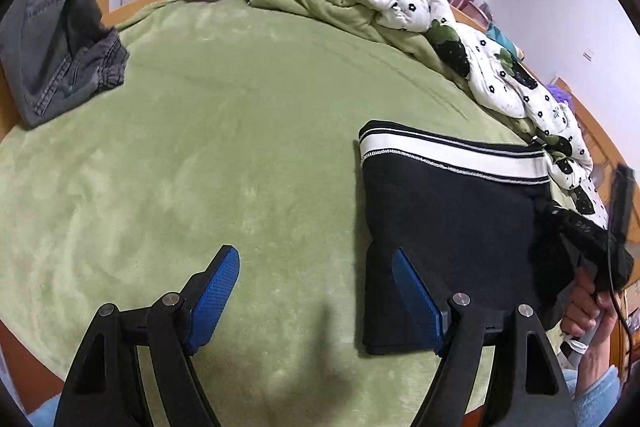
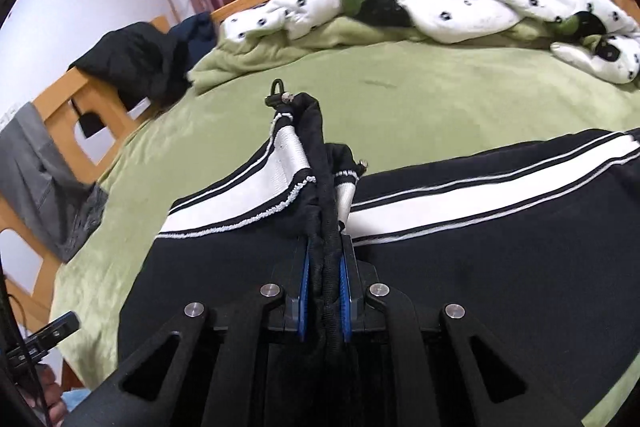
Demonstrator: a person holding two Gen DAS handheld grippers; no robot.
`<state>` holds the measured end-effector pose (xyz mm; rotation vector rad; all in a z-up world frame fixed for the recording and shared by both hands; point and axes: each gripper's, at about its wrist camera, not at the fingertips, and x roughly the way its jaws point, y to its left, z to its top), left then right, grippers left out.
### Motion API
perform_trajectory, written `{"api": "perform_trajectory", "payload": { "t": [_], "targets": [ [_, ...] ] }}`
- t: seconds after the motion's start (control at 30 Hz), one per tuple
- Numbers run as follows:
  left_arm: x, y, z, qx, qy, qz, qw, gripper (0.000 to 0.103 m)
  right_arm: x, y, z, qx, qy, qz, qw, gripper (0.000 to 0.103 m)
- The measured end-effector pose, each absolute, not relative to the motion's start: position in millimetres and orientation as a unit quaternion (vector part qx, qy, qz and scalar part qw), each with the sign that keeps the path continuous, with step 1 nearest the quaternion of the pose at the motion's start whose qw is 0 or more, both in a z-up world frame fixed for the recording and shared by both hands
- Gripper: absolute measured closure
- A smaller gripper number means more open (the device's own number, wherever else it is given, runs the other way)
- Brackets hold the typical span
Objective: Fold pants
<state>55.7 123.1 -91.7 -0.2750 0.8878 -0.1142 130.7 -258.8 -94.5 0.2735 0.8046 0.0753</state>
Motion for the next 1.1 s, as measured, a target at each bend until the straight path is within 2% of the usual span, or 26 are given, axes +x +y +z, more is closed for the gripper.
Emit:
{"api": "perform_trajectory", "payload": {
  "t": [0.1,0.17,0.33,0.4,0.5,0.67,0.9,1.1],
  "targets": [
    [58,116,-93,-0.125,0.435,-0.061,0.889,0.026,142,-259,-124,0.128,0.437,0.027,0.890,0.088],
    [58,111,-94,-0.121,0.440,-0.064,0.887,0.026,146,-262,-142,0.124,0.460,0.012,0.879,0.079],
    [55,104,-90,-0.111,0.435,-0.071,0.891,0.026,123,-281,-134,0.180,0.460,0.027,0.869,0.078],
    [55,101,-90,-0.107,0.435,-0.074,0.891,0.026,108,-283,-125,0.184,0.451,0.032,0.873,0.074],
    [56,96,-93,-0.107,0.443,-0.079,0.887,0.026,84,-280,-121,0.167,0.448,0.044,0.877,0.073],
    [59,82,-95,-0.102,0.451,-0.085,0.883,0.026,65,-274,-149,0.120,0.480,0.036,0.868,0.074],
    [60,59,-93,-0.074,0.445,-0.090,0.888,0.026,56,-286,-132,0.119,0.469,0.040,0.874,0.071],
    [68,46,-99,-0.057,0.445,-0.085,0.890,0.026,27,-320,-99,0.049,0.395,-0.063,0.915,0.055]
  ]
}}
